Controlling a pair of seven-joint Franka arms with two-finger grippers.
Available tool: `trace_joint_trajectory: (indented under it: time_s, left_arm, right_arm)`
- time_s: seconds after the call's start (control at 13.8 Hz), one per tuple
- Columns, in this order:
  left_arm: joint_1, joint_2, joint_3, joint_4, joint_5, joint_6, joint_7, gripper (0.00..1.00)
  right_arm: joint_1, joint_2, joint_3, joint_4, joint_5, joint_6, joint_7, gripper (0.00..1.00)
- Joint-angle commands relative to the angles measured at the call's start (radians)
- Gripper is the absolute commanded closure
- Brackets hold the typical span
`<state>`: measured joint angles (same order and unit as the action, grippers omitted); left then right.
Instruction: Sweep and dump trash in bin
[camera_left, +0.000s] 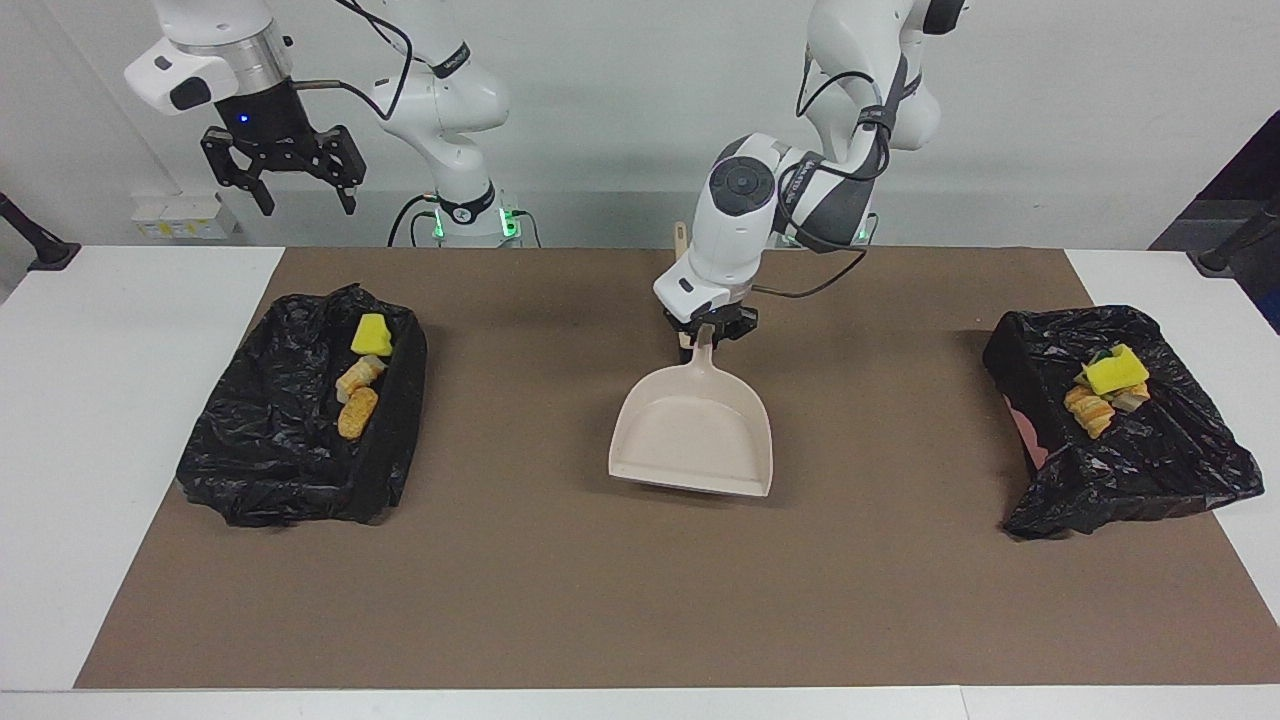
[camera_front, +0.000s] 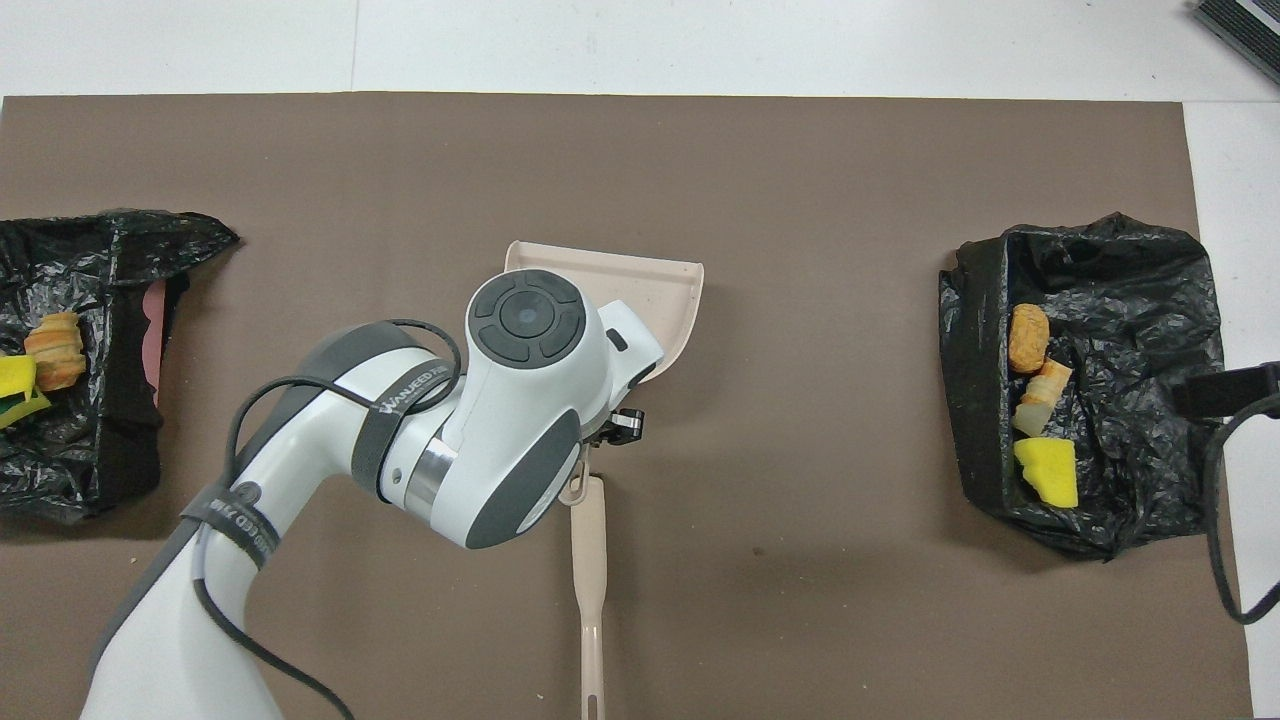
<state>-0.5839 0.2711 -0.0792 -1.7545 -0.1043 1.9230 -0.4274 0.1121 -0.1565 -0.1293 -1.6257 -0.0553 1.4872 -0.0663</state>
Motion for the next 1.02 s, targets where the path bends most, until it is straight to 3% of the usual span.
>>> trace_joint_trajectory:
  time_s: [0.0,0.36,0.44,0.51,0.94]
  left_arm:
    - [-0.013,0.054,0.018,0.058,-0.040,0.016,-0.033,1.00]
    - [-0.039,0.154,0.018,0.064,-0.035,0.097,-0.085,1.00]
    - [-0.039,0.154,0.018,0.067,-0.028,0.094,-0.085,0.91]
    - [-0.045,0.149,0.021,0.067,-0.025,0.096,-0.085,0.01]
    - [0.050,0.050,0.032,0.066,-0.026,0.042,-0.065,0.00]
  right_arm:
    - [-0.011,-0.021,0.008,-0.023,-0.012,-0.001,-0.032,0.00]
    - [-0.011,0.015,0.008,0.009,0.002,0.010,-0.026,0.00]
    - [-0.011,0.011,0.008,0.006,0.005,0.005,-0.026,0.00]
    - [-0.011,0.008,0.007,0.004,0.003,0.005,-0.026,0.00]
    - [-0.012,0.003,0.007,0.000,0.005,-0.002,-0.027,0.00]
